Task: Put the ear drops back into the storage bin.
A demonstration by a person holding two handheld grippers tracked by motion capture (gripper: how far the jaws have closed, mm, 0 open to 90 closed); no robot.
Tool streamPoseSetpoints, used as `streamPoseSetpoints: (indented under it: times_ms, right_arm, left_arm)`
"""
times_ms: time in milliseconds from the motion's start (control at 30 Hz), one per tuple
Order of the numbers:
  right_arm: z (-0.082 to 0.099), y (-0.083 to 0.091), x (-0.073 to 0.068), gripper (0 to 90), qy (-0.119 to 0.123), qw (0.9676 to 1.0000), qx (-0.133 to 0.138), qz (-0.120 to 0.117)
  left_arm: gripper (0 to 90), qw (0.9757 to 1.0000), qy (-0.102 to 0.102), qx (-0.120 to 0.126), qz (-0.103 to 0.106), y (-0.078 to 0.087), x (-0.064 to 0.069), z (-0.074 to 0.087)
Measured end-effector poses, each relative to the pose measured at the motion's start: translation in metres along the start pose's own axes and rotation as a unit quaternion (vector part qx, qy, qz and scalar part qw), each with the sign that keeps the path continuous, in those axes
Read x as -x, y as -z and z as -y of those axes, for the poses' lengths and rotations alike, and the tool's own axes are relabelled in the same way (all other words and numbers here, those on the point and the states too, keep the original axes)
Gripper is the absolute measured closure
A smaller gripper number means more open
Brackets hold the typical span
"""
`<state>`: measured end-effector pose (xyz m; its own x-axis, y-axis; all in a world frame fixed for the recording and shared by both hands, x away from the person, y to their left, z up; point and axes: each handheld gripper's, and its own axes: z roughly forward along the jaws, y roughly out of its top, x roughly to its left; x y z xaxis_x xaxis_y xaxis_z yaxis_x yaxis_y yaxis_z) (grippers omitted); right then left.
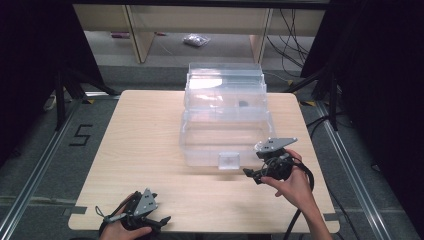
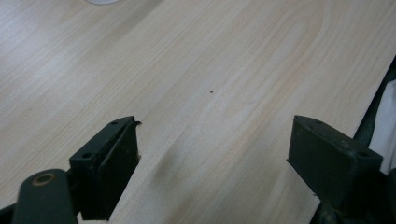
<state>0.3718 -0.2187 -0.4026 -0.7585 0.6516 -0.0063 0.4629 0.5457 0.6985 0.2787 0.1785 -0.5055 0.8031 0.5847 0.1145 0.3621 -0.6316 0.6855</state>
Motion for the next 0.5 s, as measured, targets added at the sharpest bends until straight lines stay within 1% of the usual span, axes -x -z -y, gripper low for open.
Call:
streamPoseSetpoints:
  times_ms: [33, 67, 100, 200, 233, 267, 300, 333, 367, 400, 433, 467, 500]
  right_arm:
    - [0.001, -0.001, -0.001, 24.1, -0.002, 1.0000, -0.004, -0.003]
    - [0.003, -0.003, -0.003, 24.7, -0.003, 1.0000, -0.006, -0.007]
    - [0.007, -0.008, -0.004, 24.1, 0.003, 1.0000, 0.001, -0.004]
    - [0.009, -0.009, -0.004, 24.0, 0.004, 1.0000, 0.001, -0.006]
    - [0.011, -0.010, -0.005, 23.6, 0.007, 0.9999, 0.005, -0.011]
    - [0.011, -0.010, -0.005, 23.6, 0.007, 0.9999, 0.005, -0.011]
    - [0.013, -0.010, -0.007, 23.8, -0.009, 0.9999, 0.006, -0.011]
    - [0.016, -0.011, -0.006, 23.4, -0.001, 0.9998, 0.017, -0.009]
    - [0.016, -0.011, -0.006, 23.4, -0.001, 0.9998, 0.017, -0.009]
    - [0.018, -0.012, -0.008, 23.0, -0.010, 0.9998, 0.016, -0.006]
    - [0.019, -0.013, -0.007, 22.9, 0.001, 0.9998, 0.015, -0.010]
    - [0.020, -0.014, -0.007, 22.9, -0.001, 0.9998, 0.015, -0.011]
    - [0.024, -0.016, -0.008, 22.8, 0.002, 0.9998, 0.017, -0.007]
  left_arm:
    - [15.6, 1.0000, 0.001, -0.002, -0.001, 0.001, 0.000, 0.000]
    - [15.6, 1.0000, 0.001, 0.003, -0.002, 0.001, 0.000, 0.000]
    - [15.6, 1.0000, -0.001, -0.001, -0.001, 0.001, 0.000, -0.001]
    - [15.6, 1.0000, -0.003, -0.003, -0.002, 0.000, 0.000, 0.000]
    - [15.6, 0.9999, 0.011, 0.000, -0.004, 0.000, 0.001, 0.000]
    - [15.6, 0.9999, 0.011, 0.000, -0.004, 0.000, 0.001, 0.000]
    - [15.6, 1.0000, 0.008, 0.000, -0.002, 0.000, 0.000, 0.000]
    - [15.6, 1.0000, 0.001, -0.001, 0.000, 0.001, 0.001, 0.000]
    - [15.6, 1.0000, 0.001, -0.001, 0.000, 0.001, 0.001, 0.000]
    - [15.6, 1.0000, -0.002, -0.003, -0.002, 0.000, 0.000, 0.000]
    - [15.6, 1.0000, 0.000, 0.000, -0.003, 0.000, 0.000, 0.000]
    - [15.6, 1.0000, 0.004, 0.000, -0.001, 0.000, 0.000, 0.000]
    - [15.6, 1.0000, -0.002, 0.000, -0.002, 0.000, 0.000, 0.000]
